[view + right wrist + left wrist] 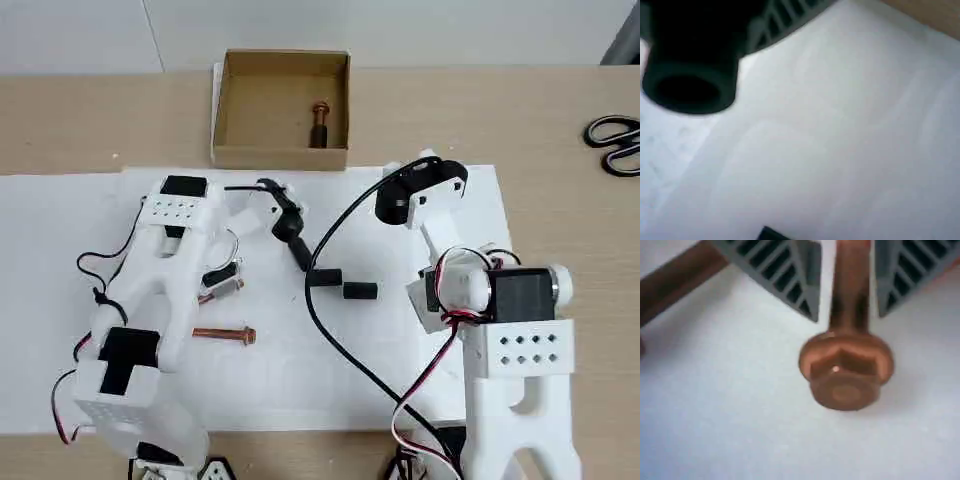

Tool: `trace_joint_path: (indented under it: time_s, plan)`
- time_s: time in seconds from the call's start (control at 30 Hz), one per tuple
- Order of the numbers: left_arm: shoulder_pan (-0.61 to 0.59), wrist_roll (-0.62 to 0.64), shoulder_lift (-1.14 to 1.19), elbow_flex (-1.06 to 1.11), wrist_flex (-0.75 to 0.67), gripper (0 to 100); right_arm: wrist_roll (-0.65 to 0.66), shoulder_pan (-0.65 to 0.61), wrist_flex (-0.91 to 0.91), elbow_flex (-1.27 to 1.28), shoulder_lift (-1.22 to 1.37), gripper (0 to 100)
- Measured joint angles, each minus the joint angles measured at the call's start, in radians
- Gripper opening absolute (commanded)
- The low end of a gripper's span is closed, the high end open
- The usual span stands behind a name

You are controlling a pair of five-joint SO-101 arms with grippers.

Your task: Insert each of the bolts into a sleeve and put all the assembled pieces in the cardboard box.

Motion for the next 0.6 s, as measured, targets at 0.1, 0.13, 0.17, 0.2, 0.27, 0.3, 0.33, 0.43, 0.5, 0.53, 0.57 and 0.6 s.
trace_joint_path:
  time_s: [0.1, 0.13, 0.17, 0.2, 0.27, 0.3, 0.33, 0.43, 0.5, 0.53, 0.57, 0.6]
  plan:
    - [0.020, 0.000, 0.000, 0.000, -0.017, 7, 0.000, 0.000, 0.000, 0.000, 0.000, 0.4]
    - [0.025, 0.000, 0.000, 0.000, -0.025, 7, 0.000, 0.000, 0.000, 0.000, 0.000, 0.4]
    - [0.029, 0.000, 0.000, 0.000, -0.031, 7, 0.000, 0.000, 0.000, 0.000, 0.000, 0.4]
    - [0.032, 0.000, 0.002, 0.000, -0.035, 7, 0.000, 0.000, 0.000, 0.000, 0.000, 0.4]
    - [0.035, 0.000, 0.011, 0.000, -0.044, 7, 0.000, 0.000, 0.000, 0.000, 0.000, 0.4]
    - [0.037, 0.000, 0.025, 0.000, -0.044, 7, 0.000, 0.000, 0.000, 0.000, 0.000, 0.4]
    - [0.037, 0.000, 0.041, 0.000, -0.048, 7, 0.000, 0.000, 0.000, 0.000, 0.000, 0.4]
    - [0.040, 0.000, 0.087, -0.005, -0.052, 7, 0.000, 0.000, 0.000, 0.000, 0.000, 0.4]
    - [0.040, 0.000, 0.101, -0.009, -0.052, 7, 0.000, 0.000, 0.000, 0.000, 0.000, 0.4]
    - [0.040, 0.000, 0.107, -0.012, -0.052, 7, 0.000, 0.000, 0.000, 0.000, 0.000, 0.4]
    - [0.038, 0.000, 0.109, -0.012, -0.052, 7, 0.000, 0.000, 0.000, 0.000, 0.000, 0.4]
    - [0.037, 0.000, 0.112, -0.014, -0.052, 7, 0.000, 0.000, 0.000, 0.000, 0.000, 0.4]
